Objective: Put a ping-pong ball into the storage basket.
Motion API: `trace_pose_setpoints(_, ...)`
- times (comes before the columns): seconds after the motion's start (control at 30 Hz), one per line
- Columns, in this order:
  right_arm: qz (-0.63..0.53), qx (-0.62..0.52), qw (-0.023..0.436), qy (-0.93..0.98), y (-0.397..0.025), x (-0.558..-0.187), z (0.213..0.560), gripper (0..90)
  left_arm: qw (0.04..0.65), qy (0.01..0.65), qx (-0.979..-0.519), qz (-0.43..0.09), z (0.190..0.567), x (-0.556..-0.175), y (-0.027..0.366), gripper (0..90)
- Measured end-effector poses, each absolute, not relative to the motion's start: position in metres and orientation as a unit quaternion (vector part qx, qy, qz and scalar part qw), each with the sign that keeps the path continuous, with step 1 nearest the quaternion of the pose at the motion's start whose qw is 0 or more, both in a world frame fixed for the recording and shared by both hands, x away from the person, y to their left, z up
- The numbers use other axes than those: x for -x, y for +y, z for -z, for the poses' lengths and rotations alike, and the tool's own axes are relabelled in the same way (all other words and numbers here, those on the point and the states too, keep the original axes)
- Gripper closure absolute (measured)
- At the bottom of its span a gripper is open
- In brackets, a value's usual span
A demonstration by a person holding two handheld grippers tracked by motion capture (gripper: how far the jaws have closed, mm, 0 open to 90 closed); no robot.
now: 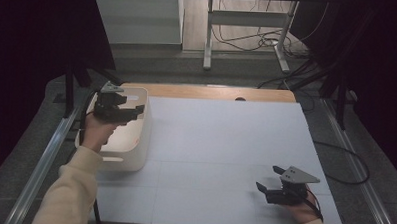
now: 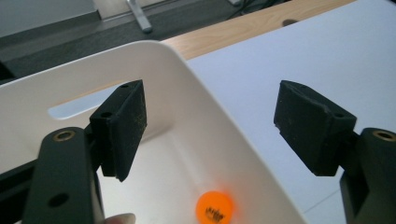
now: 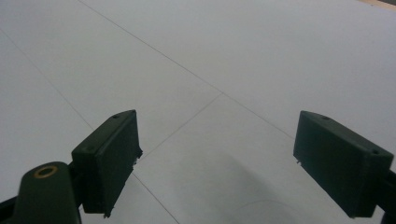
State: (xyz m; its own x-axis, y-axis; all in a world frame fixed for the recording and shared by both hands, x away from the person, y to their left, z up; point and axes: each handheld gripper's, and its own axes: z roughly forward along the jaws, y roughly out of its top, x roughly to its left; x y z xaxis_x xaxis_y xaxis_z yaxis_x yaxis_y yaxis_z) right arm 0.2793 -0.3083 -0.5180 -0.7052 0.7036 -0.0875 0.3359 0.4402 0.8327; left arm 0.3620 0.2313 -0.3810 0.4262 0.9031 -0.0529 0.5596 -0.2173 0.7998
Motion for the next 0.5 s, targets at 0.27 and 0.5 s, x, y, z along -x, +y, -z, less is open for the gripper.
trace_pose_setpoints(0.27,-0.421,-0.319,0.214,0.822,-0.309,-0.278,0.518,14.8,0.410,0.464,-0.756,-0.213,0.379,-0.354,0.216,26.1)
trace_pose_setpoints(0.5,-0.423,-0.319,0.214,0.820,-0.309,-0.276,0.517,14.8,0.427,0.448,-0.757,-0.208,0.378,-0.343,0.208,26.0)
